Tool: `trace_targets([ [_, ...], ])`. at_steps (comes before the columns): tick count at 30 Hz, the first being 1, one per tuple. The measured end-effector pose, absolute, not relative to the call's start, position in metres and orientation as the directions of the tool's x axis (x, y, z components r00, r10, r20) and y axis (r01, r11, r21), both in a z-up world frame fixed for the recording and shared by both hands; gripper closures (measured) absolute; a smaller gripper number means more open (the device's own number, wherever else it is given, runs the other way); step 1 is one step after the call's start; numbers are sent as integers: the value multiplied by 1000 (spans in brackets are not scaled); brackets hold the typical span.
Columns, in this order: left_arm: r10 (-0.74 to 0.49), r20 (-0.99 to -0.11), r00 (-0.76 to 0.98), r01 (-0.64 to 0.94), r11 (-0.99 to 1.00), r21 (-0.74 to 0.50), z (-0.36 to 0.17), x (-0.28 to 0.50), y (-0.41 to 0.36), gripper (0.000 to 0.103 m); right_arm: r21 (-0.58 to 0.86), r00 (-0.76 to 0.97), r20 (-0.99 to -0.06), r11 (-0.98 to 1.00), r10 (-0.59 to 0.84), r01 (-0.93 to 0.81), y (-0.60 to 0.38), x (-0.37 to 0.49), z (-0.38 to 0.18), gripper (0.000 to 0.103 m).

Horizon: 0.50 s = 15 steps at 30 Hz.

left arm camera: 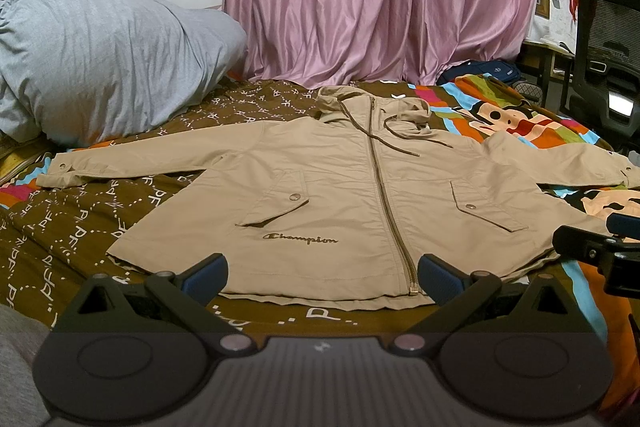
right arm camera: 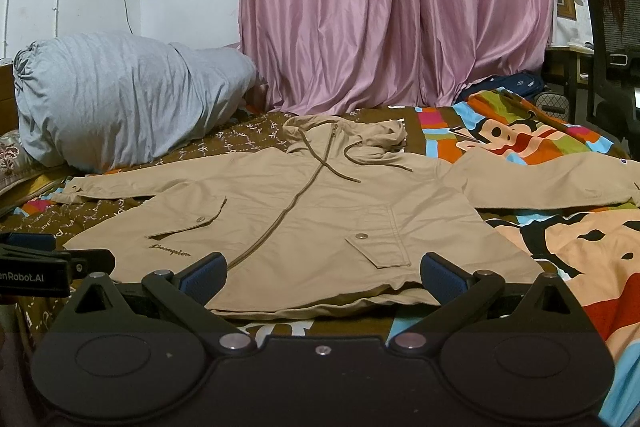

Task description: Fold large clothes

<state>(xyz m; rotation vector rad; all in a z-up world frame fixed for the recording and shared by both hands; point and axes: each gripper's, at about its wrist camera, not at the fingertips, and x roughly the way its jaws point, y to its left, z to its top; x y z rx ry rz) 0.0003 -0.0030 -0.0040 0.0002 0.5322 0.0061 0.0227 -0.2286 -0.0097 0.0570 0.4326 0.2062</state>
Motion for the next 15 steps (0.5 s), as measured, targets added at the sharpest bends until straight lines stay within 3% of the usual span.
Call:
trace_targets([
  [15,6,-509,861,-6,1000,2,-4,0,-3,1,102,886,-413,977,211,-185,-230,23,-13,1],
])
